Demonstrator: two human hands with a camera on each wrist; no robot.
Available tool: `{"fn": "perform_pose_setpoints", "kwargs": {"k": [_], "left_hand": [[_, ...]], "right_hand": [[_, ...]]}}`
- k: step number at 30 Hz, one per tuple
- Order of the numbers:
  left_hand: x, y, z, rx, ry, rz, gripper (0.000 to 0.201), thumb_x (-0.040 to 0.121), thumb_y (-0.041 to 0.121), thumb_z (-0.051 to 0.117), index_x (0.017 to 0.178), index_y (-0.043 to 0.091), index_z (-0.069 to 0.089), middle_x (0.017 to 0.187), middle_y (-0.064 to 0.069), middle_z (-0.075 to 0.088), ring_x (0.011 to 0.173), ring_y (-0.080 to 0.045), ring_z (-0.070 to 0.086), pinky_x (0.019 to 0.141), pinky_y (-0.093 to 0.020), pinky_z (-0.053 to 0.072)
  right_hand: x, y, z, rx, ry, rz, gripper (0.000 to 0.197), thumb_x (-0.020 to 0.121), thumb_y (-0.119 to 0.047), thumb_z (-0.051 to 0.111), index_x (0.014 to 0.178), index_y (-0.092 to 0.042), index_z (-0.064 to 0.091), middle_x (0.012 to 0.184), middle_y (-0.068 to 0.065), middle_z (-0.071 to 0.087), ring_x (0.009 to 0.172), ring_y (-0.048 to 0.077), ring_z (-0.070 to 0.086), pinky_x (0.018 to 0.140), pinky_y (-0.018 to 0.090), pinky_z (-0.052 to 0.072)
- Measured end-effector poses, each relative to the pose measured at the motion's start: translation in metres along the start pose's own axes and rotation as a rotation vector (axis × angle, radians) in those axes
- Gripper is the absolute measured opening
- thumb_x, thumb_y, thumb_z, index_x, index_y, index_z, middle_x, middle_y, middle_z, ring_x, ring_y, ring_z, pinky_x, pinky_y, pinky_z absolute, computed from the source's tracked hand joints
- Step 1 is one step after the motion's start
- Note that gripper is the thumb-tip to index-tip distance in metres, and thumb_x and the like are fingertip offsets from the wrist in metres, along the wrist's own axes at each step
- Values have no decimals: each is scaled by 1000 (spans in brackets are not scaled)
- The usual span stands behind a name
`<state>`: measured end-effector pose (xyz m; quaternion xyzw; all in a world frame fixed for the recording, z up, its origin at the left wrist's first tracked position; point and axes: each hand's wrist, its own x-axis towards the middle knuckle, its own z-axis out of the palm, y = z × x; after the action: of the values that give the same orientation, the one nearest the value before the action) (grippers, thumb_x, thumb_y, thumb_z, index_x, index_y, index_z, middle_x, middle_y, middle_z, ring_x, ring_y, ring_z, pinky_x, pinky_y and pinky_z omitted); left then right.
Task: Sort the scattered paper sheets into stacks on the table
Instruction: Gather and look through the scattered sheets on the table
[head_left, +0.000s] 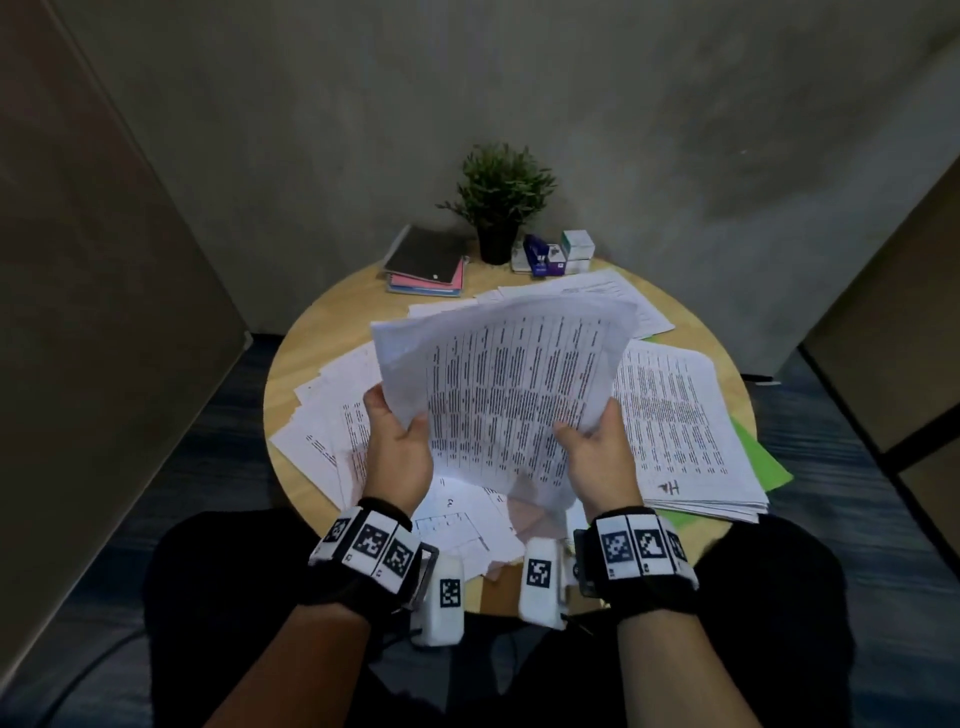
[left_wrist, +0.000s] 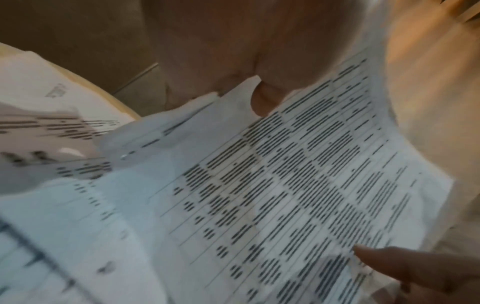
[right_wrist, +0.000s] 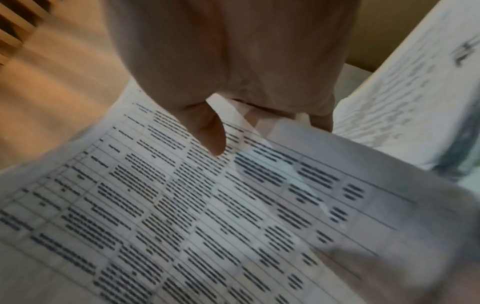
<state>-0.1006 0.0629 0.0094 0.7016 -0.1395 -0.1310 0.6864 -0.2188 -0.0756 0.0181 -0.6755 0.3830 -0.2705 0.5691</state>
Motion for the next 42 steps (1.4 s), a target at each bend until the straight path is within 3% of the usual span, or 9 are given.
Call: {"fn": "perform_pose_setpoints", "kwargs": {"k": [6, 10, 17, 23, 27, 30, 31, 35, 42], "left_hand": [[6, -11, 11, 237, -19, -38, 26, 101, 3, 36, 127, 9, 35, 115, -2, 52, 103, -22, 52, 81, -22, 37], [15, -10, 46, 250, -70, -20, 30, 97, 5, 44, 126, 16, 41, 120, -1, 55, 112, -25, 55, 101, -37, 44], [29, -17, 144, 269, -303, -63, 68, 84, -12, 47, 143, 19, 37, 124, -1, 60, 111, -21, 59, 99, -40, 49], [40, -37, 193, 451, -393, -144, 57, 85, -10, 47, 138, 10, 48, 125, -7, 64, 112, -25, 62, 88, -23, 47], [46, -62, 199, 523, -451, -220, 62, 80, -3, 46, 138, 17, 51, 118, -7, 68, 103, -30, 66, 87, -41, 56], [42, -50, 193, 571, -502, -213, 55, 83, 4, 49, 136, 16, 53, 107, 1, 69, 95, -30, 67, 83, -41, 57], [41, -41, 188, 607, -518, -194, 48, 86, 6, 51, 134, 10, 54, 110, -18, 67, 100, -31, 64, 86, -38, 54], [60, -22, 147, 617, -463, -173, 48, 94, 15, 57, 140, 9, 47, 141, -8, 52, 128, -24, 50, 107, -31, 35], [115, -9, 80, 658, -316, -180, 46, 92, 17, 61, 137, 12, 52, 138, -9, 53, 123, -25, 52, 104, -33, 40]], "right_hand": [[8, 28, -8, -225, -10, 57, 17, 96, -6, 46, 113, -8, 44, 83, 0, 54, 67, 11, 52, 51, 21, 37], [26, 21, -46, -205, 173, 37, 17, 96, -6, 48, 105, -17, 39, 73, -1, 44, 63, 17, 45, 44, 13, 36], [87, 27, -128, -347, 326, 107, 27, 91, -3, 47, 118, -4, 53, 104, 12, 60, 91, 26, 54, 74, 23, 35], [125, 62, -157, -499, 280, 225, 32, 89, 0, 42, 119, -2, 53, 118, 20, 59, 105, 35, 56, 79, 31, 42], [133, 83, -159, -595, 262, 306, 29, 90, -1, 45, 117, 3, 53, 120, 23, 58, 108, 37, 55, 78, 31, 40], [133, 83, -155, -654, 302, 355, 47, 89, -22, 59, 130, -4, 46, 135, 20, 45, 122, 38, 43, 97, 44, 38], [131, 78, -154, -682, 320, 341, 53, 89, -29, 61, 134, -8, 43, 140, 17, 39, 127, 37, 38, 101, 47, 33], [129, 50, -140, -665, 233, 76, 39, 89, -34, 62, 122, -14, 57, 132, 11, 48, 120, 30, 47, 99, 40, 36], [132, 5, -80, -410, -143, -159, 9, 89, -25, 64, 88, -17, 65, 88, -7, 64, 81, 11, 59, 76, 27, 44]]}}
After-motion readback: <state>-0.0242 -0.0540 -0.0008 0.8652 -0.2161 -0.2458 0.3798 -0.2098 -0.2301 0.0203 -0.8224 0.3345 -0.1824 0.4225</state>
